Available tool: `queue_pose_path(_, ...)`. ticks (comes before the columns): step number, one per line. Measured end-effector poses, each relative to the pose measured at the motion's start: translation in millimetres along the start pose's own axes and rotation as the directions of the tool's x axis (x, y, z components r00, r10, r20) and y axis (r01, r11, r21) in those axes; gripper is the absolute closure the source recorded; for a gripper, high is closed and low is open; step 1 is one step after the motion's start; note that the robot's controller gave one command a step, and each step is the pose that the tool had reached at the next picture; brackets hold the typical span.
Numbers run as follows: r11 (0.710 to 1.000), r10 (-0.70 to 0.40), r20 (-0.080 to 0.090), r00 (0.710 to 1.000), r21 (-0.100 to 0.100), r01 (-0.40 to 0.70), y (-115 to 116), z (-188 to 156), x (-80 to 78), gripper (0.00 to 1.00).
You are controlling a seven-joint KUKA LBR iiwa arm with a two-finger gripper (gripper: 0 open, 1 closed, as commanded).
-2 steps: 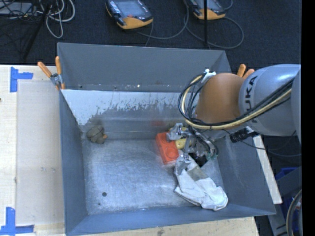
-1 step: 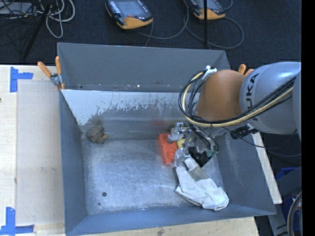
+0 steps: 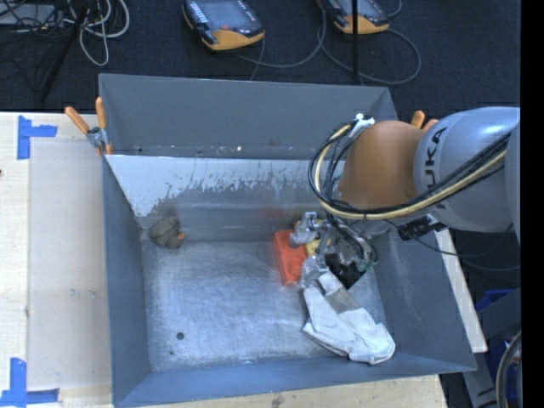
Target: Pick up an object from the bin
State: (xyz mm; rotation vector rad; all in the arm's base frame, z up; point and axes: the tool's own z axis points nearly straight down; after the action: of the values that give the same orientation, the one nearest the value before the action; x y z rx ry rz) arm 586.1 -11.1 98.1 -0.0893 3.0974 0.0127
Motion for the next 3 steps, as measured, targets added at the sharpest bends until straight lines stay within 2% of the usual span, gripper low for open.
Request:
queue_pose_path(2,0.996,-0.084,-0.026,0.996,0.003,0.084,1.7,7.3,-13.3,1.0)
queue_pose_path(3,0.997,-0.071,-0.041,0.997,0.002,0.071,2.7,-23.5,-16.6,1.0)
